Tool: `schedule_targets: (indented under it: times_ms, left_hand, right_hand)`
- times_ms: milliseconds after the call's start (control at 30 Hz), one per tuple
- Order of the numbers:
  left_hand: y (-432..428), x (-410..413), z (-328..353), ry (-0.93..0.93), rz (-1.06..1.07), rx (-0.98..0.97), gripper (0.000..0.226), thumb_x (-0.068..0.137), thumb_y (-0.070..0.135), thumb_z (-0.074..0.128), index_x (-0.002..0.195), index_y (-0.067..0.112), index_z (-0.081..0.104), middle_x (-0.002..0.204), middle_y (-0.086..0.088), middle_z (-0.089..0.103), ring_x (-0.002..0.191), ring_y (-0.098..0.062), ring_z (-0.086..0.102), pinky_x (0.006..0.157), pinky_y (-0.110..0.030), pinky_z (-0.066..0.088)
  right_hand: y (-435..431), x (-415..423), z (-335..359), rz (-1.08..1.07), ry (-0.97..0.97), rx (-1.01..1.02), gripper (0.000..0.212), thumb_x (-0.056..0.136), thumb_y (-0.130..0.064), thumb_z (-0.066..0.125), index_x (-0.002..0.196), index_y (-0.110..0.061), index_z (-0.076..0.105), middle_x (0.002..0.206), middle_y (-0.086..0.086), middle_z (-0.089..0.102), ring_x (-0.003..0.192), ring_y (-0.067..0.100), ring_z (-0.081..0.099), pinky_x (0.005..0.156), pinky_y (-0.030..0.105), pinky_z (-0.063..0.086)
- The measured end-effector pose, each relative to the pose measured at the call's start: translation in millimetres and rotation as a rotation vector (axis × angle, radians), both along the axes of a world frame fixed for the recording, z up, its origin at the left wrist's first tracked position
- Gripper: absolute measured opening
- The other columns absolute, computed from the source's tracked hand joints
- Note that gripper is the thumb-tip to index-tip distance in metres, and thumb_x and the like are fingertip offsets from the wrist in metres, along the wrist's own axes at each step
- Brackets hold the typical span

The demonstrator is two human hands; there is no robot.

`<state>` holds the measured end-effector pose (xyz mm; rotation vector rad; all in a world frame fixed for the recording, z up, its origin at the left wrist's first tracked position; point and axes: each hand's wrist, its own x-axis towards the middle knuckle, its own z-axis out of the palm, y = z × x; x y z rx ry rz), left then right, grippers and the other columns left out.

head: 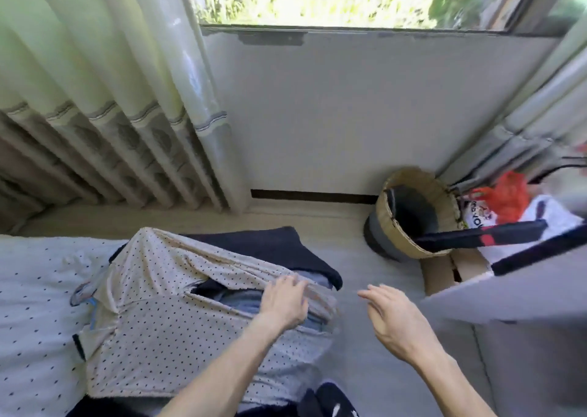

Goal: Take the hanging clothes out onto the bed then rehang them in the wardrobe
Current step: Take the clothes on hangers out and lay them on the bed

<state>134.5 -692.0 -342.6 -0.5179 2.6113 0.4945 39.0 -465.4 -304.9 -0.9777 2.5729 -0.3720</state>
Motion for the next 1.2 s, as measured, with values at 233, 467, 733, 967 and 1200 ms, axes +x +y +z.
schedule_targets:
  times_ms: [233, 467, 733, 967, 1200]
  left_hand:
    - [151, -106, 53, 0.128, -0.456, -0.074, 0.046, 0.099, 0.038, 0.041, 0.143, 0.029, 0.047, 0.154, -0.001, 0.039, 0.142, -0.024, 0.035, 0.113, -0.044, 0.029]
    - [347, -159, 116, 0.374, -0.797, 0.051, 0.047, 0.1, 0.042, 0.044, 0.146, 0.035, 0.043, 0.155, 0.008, 0.039, 0.143, -0.018, 0.035, 0.115, -0.035, 0.028]
    - [519, -199, 172, 0.485, -1.052, 0.209, 0.048, 0.1, 0.038, 0.048, 0.148, 0.037, 0.041, 0.157, 0.007, 0.037, 0.141, -0.021, 0.039, 0.113, -0.031, 0.028]
    - [641, -270, 184, 0.451, -1.183, 0.353, 0.048, 0.099, 0.038, 0.05, 0.147, 0.033, 0.044, 0.153, 0.005, 0.042, 0.138, -0.022, 0.043, 0.113, -0.04, 0.037]
    - [752, -323, 215, 0.375, -1.225, 0.498, 0.053, 0.1, 0.041, 0.049, 0.151, 0.031, 0.037, 0.154, 0.002, 0.039, 0.139, -0.021, 0.041, 0.114, -0.041, 0.037]
  right_hand:
    - [199, 12, 45, -0.548, 0.211, -0.114, 0.031, 0.098, -0.033, 0.051, 0.123, -0.031, 0.069, 0.134, -0.008, 0.062, 0.134, 0.018, 0.048, 0.112, 0.036, 0.039]
    - [361, 50, 86, -0.964, 0.368, -0.158, 0.052, 0.093, -0.05, 0.031, 0.125, -0.03, 0.067, 0.135, -0.005, 0.062, 0.134, 0.018, 0.047, 0.112, 0.03, 0.033]
    - [490, 67, 132, -1.233, 0.615, -0.143, 0.051, 0.094, -0.047, 0.034, 0.126, -0.024, 0.066, 0.134, -0.001, 0.061, 0.13, 0.024, 0.05, 0.11, 0.039, 0.04]
    - [581, 40, 184, -1.372, 0.928, 0.008, 0.048, 0.096, -0.04, 0.044, 0.14, -0.024, 0.055, 0.153, 0.004, 0.043, 0.141, 0.026, 0.037, 0.112, 0.046, 0.038]
    - [700, -17, 290, -1.685, 1.17, 0.334, 0.055, 0.099, -0.051, 0.033, 0.153, -0.04, 0.028, 0.164, 0.003, 0.018, 0.152, 0.027, 0.01, 0.119, 0.056, 0.012]
